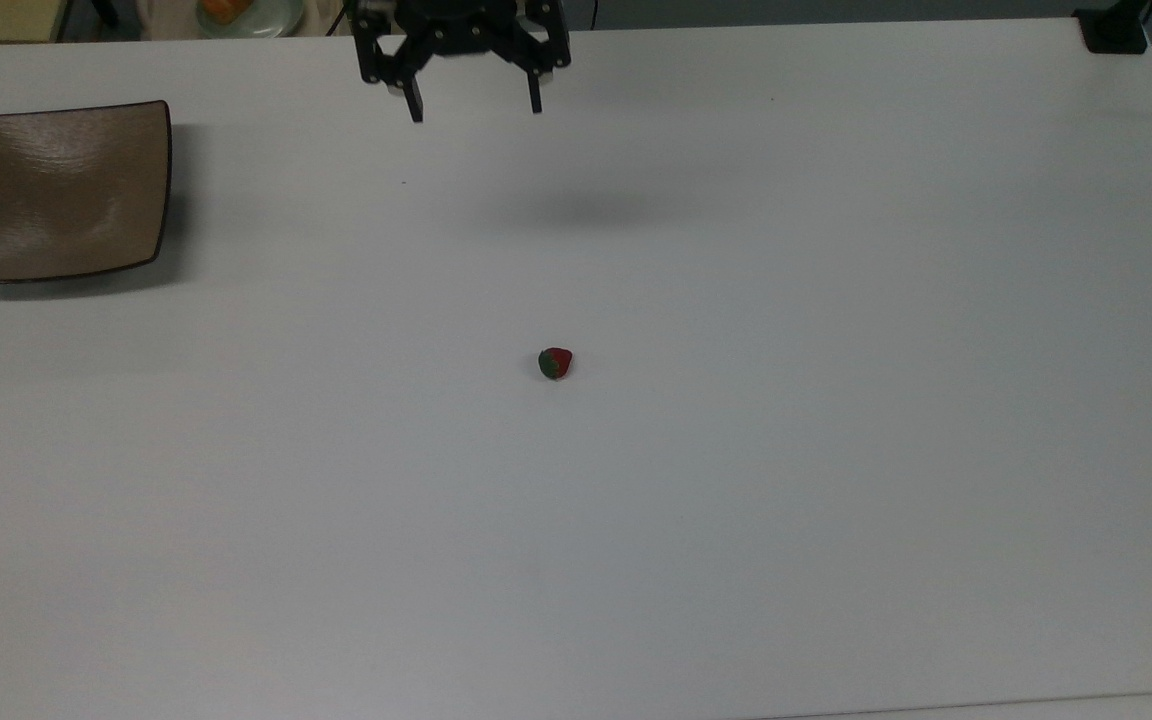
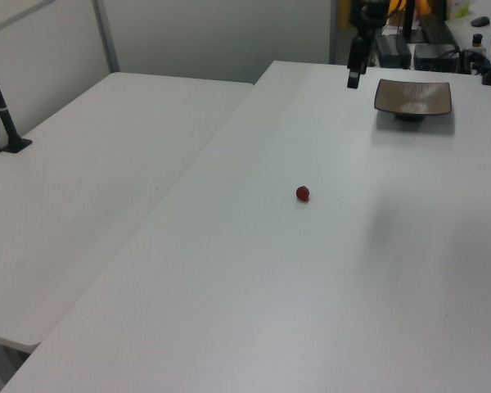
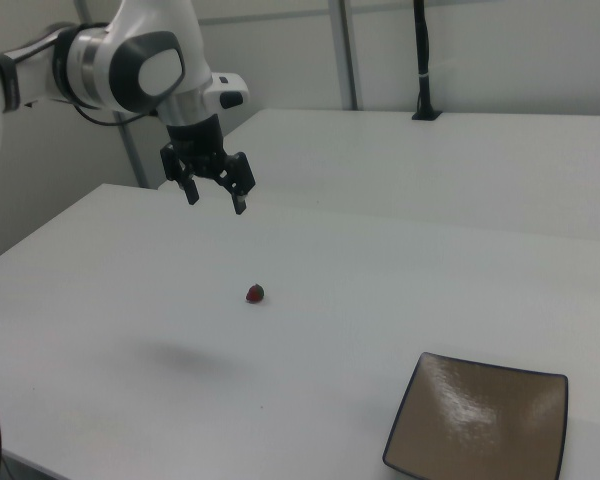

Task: Strawberries on a ceramic plate
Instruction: 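Move the open gripper over the red strawberry and descend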

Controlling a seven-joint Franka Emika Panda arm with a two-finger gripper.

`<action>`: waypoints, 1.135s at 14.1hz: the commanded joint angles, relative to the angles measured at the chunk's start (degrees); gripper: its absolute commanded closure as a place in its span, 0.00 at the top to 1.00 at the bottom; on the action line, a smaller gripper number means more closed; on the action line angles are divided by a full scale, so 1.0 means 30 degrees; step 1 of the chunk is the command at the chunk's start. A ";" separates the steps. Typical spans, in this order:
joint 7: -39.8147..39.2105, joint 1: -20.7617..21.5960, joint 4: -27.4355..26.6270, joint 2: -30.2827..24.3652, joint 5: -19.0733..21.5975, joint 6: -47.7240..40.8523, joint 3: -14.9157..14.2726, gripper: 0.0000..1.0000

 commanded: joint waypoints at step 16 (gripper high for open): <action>0.0922 0.1131 0.6932 0.8006 -0.0347 0.0360 0.0313 1.00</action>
